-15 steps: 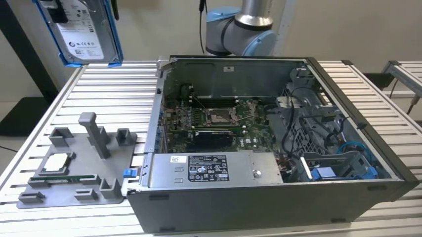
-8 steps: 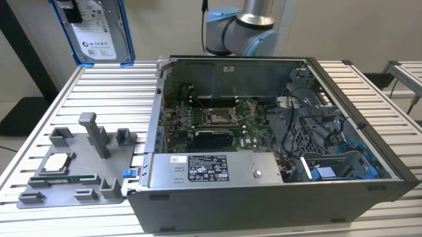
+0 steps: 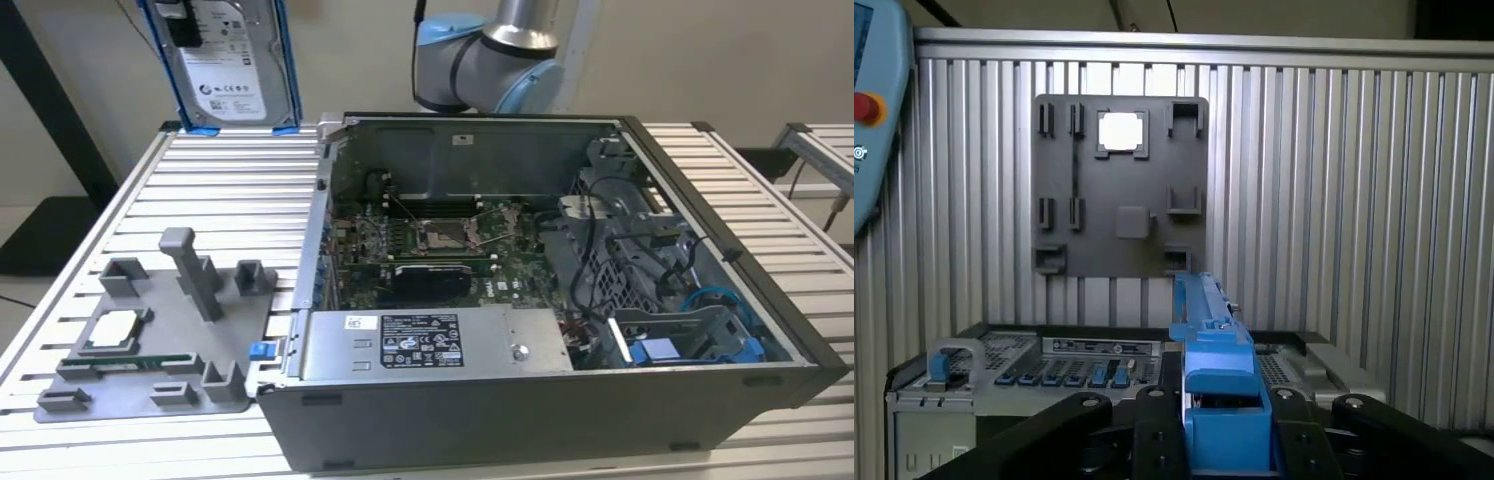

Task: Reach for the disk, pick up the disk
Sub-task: 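Pick up the disk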

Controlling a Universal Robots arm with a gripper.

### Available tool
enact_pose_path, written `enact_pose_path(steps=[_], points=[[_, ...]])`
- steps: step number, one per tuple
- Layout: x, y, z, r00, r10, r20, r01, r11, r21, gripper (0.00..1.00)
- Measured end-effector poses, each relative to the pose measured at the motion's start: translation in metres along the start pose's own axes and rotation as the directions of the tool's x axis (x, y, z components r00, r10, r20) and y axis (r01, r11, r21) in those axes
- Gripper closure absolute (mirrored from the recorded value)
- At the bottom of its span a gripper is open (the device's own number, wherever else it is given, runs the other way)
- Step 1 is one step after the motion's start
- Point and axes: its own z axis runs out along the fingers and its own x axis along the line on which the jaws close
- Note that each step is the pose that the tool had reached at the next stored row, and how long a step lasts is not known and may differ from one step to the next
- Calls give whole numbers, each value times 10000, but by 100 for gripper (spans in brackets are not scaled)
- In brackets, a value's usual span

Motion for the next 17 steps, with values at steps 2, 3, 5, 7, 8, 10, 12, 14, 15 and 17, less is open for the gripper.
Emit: enact_pose_path(steps=[2, 3, 5, 7, 8, 10, 12, 14, 15, 17], points=[[0, -74, -1, 10000, 1, 0, -1, 10000, -6, 100], [0, -109, -1, 10000, 0, 0, 0, 10000, -8, 100], [0, -179, -2, 10000, 0, 0, 0, 10000, -12, 100], [0, -250, -2, 10000, 1, 0, -1, 10000, -17, 100], [0, -286, -2, 10000, 1, 0, -1, 10000, -19, 100], [0, -363, -3, 10000, 1, 0, -1, 10000, -25, 100], [0, -452, -3, 10000, 0, 0, 0, 10000, -31, 100], [0, -541, -4, 10000, 1, 0, -1, 10000, -38, 100], [0, -586, -5, 10000, 1, 0, -1, 10000, -42, 100], [0, -678, -5, 10000, 1, 0, -1, 10000, -48, 100]])
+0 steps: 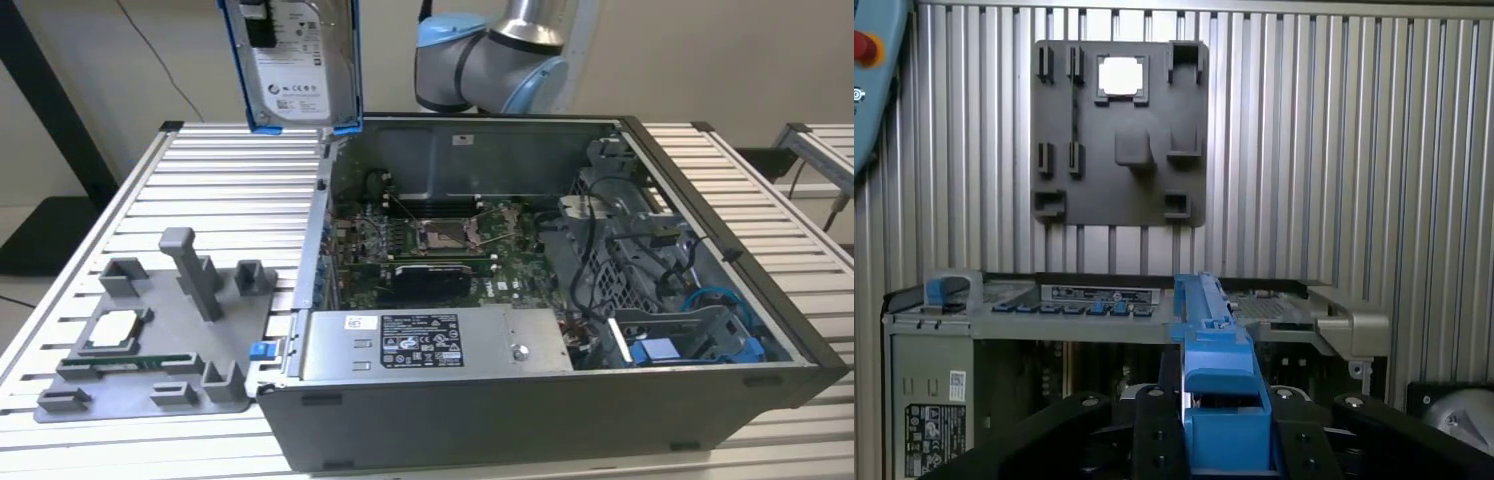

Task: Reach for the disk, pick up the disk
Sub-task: 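Pick up the disk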

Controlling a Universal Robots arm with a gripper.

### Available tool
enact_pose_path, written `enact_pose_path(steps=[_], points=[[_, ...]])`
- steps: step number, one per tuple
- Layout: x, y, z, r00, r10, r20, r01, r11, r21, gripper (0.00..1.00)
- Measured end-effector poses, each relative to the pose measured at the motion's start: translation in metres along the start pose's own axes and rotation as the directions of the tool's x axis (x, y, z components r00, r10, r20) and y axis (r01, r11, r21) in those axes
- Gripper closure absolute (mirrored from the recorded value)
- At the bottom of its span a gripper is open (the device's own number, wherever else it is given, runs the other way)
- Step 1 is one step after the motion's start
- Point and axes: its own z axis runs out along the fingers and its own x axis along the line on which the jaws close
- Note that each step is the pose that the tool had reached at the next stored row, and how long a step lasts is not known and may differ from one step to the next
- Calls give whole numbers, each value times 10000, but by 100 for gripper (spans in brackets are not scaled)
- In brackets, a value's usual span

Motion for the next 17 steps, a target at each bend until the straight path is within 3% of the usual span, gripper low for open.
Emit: enact_pose_path(steps=[17], points=[[0, -772, -8, 10000, -1, 40, 1, 10000, -9, 100]])
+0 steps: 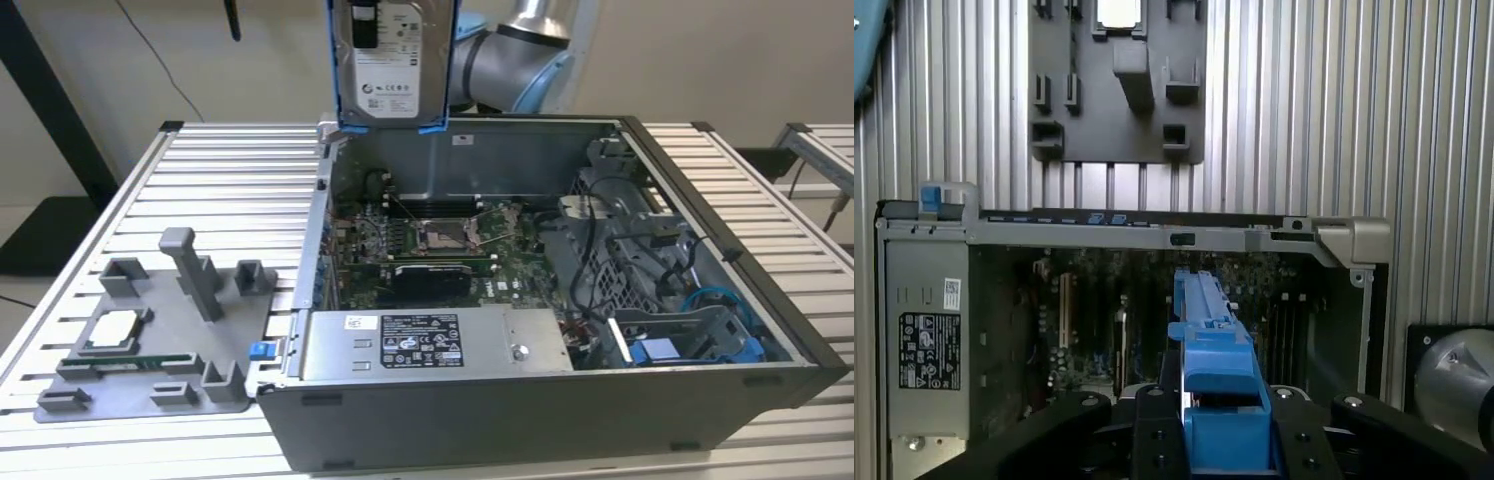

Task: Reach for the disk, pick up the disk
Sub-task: 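Pick up the disk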

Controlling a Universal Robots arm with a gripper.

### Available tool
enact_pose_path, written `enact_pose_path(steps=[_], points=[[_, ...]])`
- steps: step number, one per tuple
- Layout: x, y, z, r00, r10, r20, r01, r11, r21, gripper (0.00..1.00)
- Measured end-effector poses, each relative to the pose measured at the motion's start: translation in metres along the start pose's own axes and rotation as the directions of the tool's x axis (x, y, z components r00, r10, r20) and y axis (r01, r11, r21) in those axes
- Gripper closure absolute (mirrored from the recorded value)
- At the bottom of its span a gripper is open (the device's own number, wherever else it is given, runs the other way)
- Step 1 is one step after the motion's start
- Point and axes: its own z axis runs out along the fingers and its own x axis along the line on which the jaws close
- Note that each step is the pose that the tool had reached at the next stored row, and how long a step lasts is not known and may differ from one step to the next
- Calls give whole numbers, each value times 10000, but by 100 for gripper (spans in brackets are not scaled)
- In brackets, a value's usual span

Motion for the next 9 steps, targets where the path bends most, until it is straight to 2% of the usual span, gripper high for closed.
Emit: enact_pose_path(steps=[9], points=[[0, -411, -4, 10000, 0, 1, 0, 10000, 0, 100]])
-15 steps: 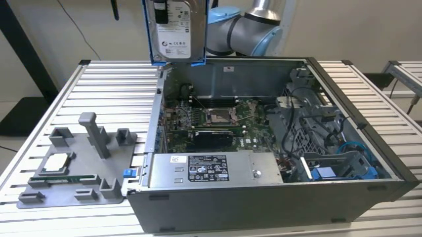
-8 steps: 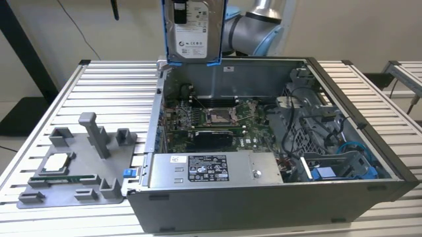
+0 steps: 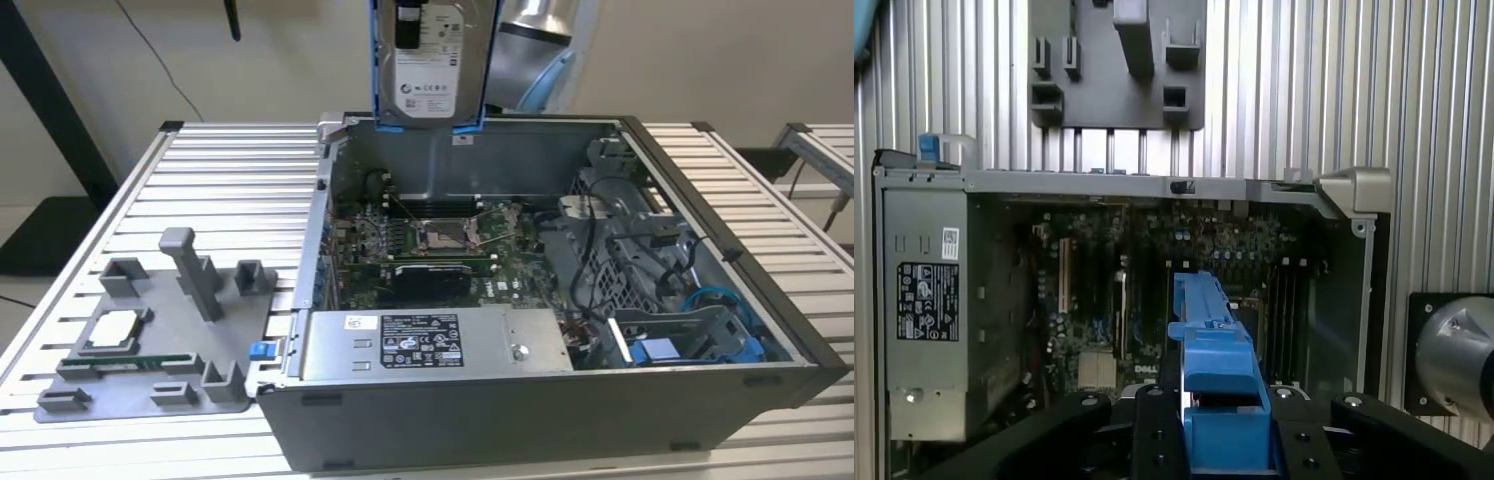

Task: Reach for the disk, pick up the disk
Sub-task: 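Pick up the disk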

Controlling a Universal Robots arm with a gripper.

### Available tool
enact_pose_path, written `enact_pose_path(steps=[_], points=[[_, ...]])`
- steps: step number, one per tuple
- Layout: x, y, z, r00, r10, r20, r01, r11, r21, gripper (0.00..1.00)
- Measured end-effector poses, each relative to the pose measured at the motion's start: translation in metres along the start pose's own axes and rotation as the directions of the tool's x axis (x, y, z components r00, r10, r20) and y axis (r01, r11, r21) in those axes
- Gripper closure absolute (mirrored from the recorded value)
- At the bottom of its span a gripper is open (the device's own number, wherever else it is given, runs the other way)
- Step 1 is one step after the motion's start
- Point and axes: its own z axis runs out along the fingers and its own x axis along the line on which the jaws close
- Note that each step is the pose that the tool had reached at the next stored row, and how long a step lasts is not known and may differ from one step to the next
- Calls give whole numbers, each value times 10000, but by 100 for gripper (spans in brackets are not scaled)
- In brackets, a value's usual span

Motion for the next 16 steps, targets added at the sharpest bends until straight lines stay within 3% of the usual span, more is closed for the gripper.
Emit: enact_pose_path(steps=[16], points=[[1, -775, -10, 10000, 0, 4, 0, 10000, 0, 100]])
